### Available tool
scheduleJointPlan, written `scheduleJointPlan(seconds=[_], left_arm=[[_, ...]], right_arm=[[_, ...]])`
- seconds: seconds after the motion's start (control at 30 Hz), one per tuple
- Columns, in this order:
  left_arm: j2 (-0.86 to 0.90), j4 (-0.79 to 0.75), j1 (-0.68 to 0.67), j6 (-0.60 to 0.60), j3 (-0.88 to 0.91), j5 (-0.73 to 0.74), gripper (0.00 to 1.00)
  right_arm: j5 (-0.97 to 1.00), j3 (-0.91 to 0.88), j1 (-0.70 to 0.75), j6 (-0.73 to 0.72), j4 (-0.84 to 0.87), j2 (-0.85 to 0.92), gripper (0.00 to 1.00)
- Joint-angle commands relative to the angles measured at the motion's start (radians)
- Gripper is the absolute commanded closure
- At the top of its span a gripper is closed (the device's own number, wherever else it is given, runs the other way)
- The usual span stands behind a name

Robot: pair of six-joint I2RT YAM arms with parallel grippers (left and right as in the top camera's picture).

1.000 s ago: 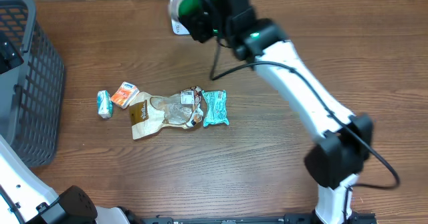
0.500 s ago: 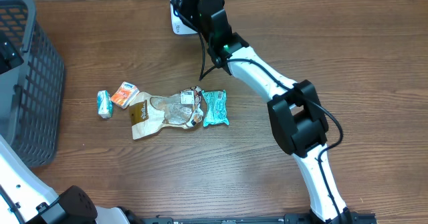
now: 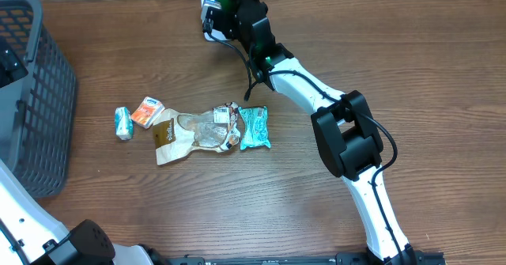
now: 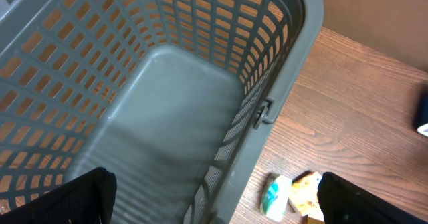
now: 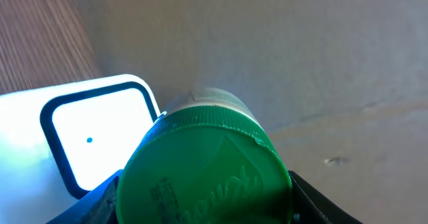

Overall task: Scan the item barcode
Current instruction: 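Hold the jar in front of the scanner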

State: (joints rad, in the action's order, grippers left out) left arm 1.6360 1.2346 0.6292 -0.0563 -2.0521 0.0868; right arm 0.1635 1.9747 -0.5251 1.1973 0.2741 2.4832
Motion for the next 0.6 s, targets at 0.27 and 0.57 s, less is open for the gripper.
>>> scheduleJointPlan(seconds=[0.27, 0.57], left_arm=[[0.002, -0.001, 0.0, -0.015, 0.003, 0.008, 0.0], [0.002, -0.001, 0.0, -0.015, 0.003, 0.008, 0.0]], right_arm=[[-0.027, 0.025, 0.005, 0.068, 0.024, -0.001, 0.66], [-0.032, 0.025, 0.005, 0.039, 0.027, -0.004, 0.66]])
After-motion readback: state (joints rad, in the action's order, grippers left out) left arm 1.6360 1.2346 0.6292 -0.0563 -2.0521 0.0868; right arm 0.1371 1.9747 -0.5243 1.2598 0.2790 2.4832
